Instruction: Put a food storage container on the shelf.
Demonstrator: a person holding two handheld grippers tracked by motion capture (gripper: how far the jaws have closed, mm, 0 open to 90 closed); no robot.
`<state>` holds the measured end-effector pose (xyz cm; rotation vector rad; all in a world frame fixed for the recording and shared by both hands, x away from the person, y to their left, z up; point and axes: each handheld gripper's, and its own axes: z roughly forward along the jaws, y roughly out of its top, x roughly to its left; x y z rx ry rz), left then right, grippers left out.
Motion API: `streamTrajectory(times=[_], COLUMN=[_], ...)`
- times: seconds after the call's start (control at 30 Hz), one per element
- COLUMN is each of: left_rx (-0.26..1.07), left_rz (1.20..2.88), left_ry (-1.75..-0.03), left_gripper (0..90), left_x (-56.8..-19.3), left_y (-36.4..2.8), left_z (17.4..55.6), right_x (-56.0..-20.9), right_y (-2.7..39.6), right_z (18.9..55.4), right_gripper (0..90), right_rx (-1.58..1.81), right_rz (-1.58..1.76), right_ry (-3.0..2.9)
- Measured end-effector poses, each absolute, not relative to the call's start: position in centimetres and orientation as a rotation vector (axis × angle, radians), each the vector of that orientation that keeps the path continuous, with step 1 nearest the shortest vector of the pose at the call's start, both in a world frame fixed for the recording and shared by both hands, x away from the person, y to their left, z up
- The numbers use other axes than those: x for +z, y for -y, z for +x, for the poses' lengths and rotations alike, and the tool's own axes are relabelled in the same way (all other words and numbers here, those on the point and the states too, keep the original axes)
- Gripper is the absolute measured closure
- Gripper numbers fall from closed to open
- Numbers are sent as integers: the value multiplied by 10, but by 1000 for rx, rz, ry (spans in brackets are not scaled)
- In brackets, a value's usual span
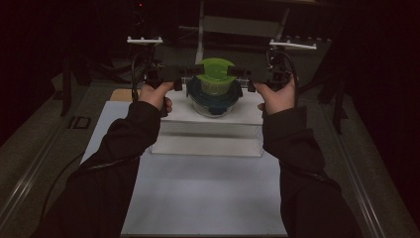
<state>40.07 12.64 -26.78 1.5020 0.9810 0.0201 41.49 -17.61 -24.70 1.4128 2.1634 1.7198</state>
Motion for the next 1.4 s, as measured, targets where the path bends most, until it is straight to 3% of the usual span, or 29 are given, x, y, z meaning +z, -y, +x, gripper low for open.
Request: streamTrajectory(times=[0.03,0.3,0.53,0.93,1.4], left_rx=[38,186,187,167,206], left_rz=[1520,1583,1612,1637,1682], left_ry=[-969,-883,-846,-784,-702], left_gripper=[0,0,0,0,0], left_x=[-267,-264,-268,-286,-318], left_y=[-126,-126,-127,-129,-127], left_z=[398,373,357,332,292], right_x=[-247,-244,-247,-263,-312], right_y=[176,174,178,192,205], right_z=[414,400,387,349,321], right_gripper=[218,188,144,144,145], right_rx=[1720,1720,1716,1708,1692], right_rz=[1406,1298,1222,1096,1049], right_ry=[-2171,-2161,-2175,-2203,-2270])
